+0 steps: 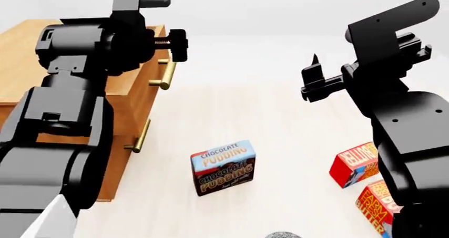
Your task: Put the bowl in the top drawer of the cabinet.
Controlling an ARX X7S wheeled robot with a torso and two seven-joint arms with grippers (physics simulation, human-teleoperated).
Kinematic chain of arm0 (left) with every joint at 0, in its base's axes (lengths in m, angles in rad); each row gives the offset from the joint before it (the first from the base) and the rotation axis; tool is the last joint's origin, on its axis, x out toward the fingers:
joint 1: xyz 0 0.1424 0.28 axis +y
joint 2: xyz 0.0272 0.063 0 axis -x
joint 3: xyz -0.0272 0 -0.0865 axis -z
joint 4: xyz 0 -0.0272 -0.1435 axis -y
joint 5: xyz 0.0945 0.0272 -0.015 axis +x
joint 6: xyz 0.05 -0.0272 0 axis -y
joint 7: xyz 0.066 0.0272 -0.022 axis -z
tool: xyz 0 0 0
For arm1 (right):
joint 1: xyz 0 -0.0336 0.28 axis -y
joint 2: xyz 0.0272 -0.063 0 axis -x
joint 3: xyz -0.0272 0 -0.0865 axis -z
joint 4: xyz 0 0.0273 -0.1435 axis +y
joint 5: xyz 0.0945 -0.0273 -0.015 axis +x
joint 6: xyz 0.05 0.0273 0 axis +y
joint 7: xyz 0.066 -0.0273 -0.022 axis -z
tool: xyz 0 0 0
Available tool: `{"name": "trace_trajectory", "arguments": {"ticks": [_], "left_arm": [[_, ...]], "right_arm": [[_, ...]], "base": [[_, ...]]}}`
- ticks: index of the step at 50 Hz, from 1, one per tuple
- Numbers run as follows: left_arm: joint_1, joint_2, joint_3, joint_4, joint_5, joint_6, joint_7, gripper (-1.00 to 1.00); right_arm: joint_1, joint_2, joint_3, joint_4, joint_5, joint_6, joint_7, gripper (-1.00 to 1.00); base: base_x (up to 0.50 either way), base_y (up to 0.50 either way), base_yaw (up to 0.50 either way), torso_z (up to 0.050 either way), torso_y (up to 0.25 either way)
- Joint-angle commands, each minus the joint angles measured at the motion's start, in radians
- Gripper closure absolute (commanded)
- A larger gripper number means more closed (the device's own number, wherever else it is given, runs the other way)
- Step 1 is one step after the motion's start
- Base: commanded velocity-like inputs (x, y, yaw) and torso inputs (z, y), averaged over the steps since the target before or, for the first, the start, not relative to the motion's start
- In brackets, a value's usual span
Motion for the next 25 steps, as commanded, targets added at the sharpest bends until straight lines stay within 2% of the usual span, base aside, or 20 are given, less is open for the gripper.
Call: {"name": "trace_trajectory", "arguments": {"ticks": [1,14,25], "left_arm": [[-0.056,0.013,-0.01,-0.221,0.001,0.123,-0.008,-1.0],[-0.034,0.022,-0.052,-0.226,0.015,0.113,-0.012,-1.0],[-0.025,0.036,-0.092,-0.226,0.03,0.09,0.029,-1.0]], "right_arm": [[-0.034,0.018,0.01,0.021,-0.003,-0.034,0.003,-1.0],[-0.055,0.03,0.012,0.024,-0.005,-0.049,0.006,-1.0],[-0.061,0.034,0.015,0.028,-0.002,-0.054,0.007,-1.0]], "base": [[0.0,0.0,0.0,0.0,0.0],[0.0,0.0,0.0,0.0,0.0],[0.0,0.0,0.0,0.0,0.0]]}}
